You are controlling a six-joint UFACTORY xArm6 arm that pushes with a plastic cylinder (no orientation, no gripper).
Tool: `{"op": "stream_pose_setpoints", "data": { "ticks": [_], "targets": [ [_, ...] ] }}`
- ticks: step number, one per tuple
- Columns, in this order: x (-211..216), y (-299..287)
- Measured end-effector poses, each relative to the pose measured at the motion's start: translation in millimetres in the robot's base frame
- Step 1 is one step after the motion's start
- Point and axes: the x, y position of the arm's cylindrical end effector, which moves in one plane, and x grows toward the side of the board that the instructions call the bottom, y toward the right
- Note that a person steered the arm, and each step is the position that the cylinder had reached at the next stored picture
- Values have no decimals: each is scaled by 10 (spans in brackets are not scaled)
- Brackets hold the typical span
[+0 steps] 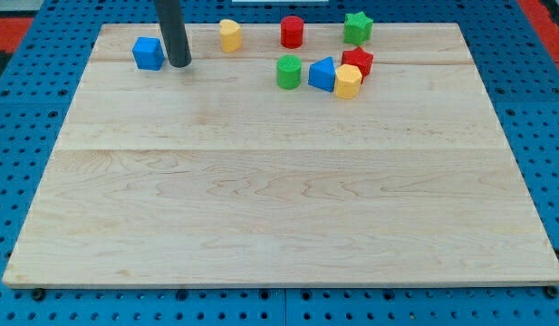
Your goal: Slide the blue cube towards the center
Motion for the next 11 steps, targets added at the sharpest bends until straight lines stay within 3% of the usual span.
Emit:
{"op": "stream_pose_setpoints", "data": {
  "ticks": [4, 7, 9, 11],
  "targets": [
    [344, 185],
    [244, -871],
    [-232, -1437],
    [-282, -529]
  ]
}}
